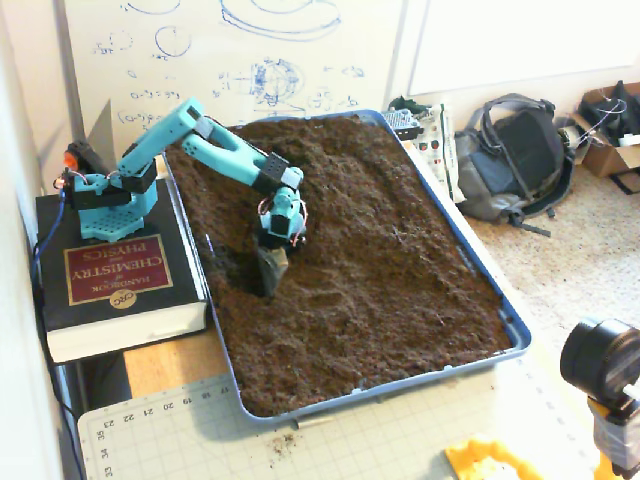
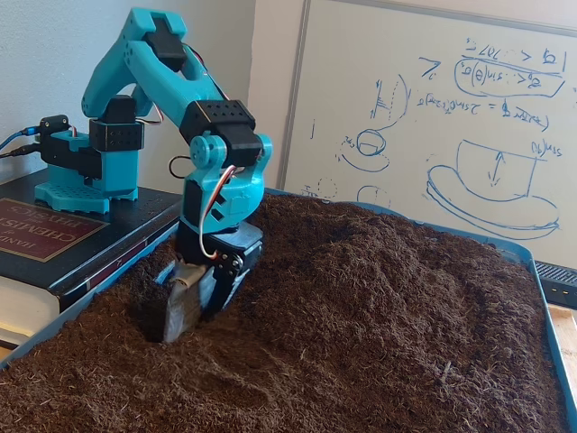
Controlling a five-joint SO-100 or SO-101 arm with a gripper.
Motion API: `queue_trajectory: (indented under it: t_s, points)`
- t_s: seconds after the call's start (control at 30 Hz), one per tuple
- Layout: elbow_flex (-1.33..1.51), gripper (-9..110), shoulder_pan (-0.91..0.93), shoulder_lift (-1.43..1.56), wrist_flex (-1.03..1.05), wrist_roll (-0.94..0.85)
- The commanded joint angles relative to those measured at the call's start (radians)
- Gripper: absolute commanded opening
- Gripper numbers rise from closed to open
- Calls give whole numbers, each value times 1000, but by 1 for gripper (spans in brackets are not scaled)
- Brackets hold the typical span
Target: Build a berm.
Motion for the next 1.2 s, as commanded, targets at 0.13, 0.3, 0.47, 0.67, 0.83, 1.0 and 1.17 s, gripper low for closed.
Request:
queue_trajectory:
  t_s: [0.13,0.3,0.47,0.67,0.83,1.0,1.17]
  points:
    - [-379,0,-54,-15,-31,6]
    - [-448,0,-74,-2,-29,9]
    - [-449,0,-78,69,-29,11]
    - [-451,0,-84,146,-29,11]
    - [-454,0,-118,247,-43,77]
    - [-454,0,-155,339,-43,172]
    - [-431,0,-161,399,-21,213]
